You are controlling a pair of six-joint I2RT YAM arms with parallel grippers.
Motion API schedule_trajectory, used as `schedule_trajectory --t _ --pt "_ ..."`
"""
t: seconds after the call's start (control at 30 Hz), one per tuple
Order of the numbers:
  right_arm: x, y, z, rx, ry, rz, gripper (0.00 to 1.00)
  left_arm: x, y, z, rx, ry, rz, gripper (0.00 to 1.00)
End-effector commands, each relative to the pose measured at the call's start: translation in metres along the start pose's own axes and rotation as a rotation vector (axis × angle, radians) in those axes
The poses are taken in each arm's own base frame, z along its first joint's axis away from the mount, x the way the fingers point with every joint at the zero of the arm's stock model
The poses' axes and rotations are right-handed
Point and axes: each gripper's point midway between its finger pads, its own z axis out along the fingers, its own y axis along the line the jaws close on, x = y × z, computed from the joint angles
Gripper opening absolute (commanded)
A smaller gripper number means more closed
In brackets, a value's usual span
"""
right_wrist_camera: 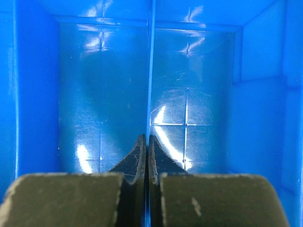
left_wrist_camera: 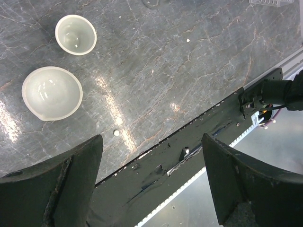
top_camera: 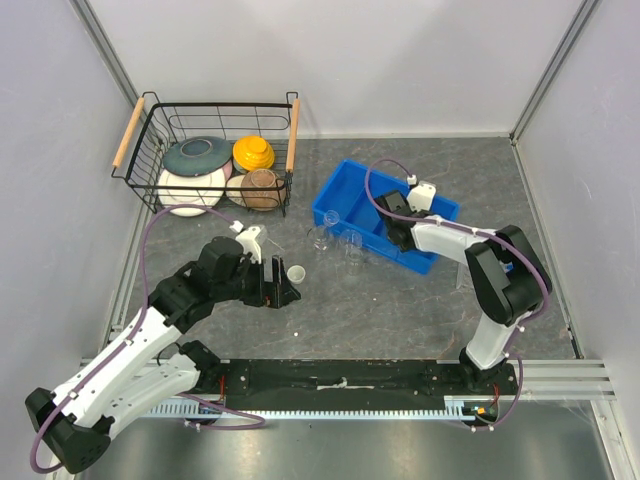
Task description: Organize the chemistry lab equipment
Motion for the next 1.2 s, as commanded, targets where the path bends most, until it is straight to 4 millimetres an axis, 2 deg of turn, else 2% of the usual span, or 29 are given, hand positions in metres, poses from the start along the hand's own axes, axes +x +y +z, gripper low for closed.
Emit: schedule_trajectory --t 0.0,0.83,1.17 --pt "0.045 -0.013 -0.011 0.017 0.105 -0.111 0.00 -0.001 -0.005 -0.005 0.018 -0.002 -0.007 0.91" --pt "0.110 0.022 -0.059 -0.097 0.101 -0.279 0.00 -0.003 -0.005 -0.011 0.006 -0.004 -0.003 0.90" --pt "0.131 0.024 -0.080 -0.128 0.104 -0.312 0.00 -0.002 -0.005 -0.013 0.005 -0.003 -0.008 0.90"
